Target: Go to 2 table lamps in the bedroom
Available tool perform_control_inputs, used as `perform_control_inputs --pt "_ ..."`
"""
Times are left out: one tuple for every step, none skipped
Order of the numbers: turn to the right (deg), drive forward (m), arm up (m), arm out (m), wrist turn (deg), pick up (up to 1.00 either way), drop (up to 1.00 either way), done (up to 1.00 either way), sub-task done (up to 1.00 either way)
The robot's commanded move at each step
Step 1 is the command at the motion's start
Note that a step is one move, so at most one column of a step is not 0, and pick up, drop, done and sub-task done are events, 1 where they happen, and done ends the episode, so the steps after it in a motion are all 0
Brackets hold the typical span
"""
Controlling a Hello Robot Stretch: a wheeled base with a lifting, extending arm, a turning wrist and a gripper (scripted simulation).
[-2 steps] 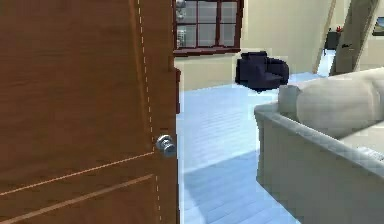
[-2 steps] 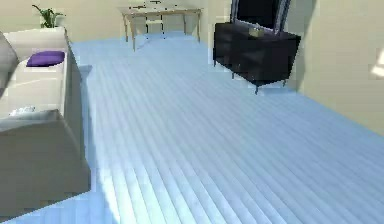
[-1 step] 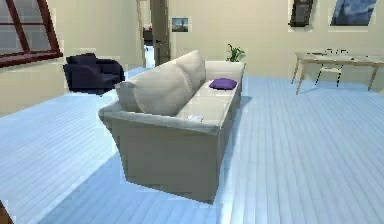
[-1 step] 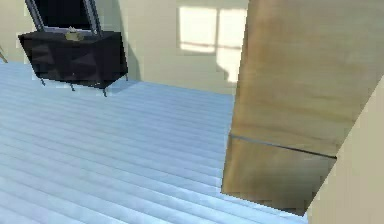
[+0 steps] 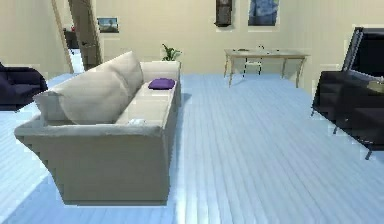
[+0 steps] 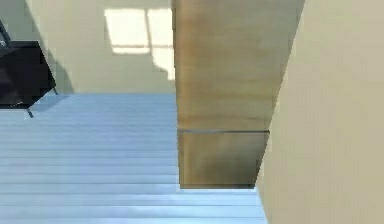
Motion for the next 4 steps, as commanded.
perform_control_inputs --pt "0.0 0.05 0.0 0.0 0.0 0.0 0.0 0.0 0.0" --pt "-45.0 0.0 0.0 0.0 0.0 0.0 0.0 0.0 0.0" --pt "-45.0 0.0 0.0 0.0 0.0 0.0 0.0 0.0 0.0" --pt "-15.0 0.0 0.0 0.0 0.0 0.0 0.0 0.0 0.0"
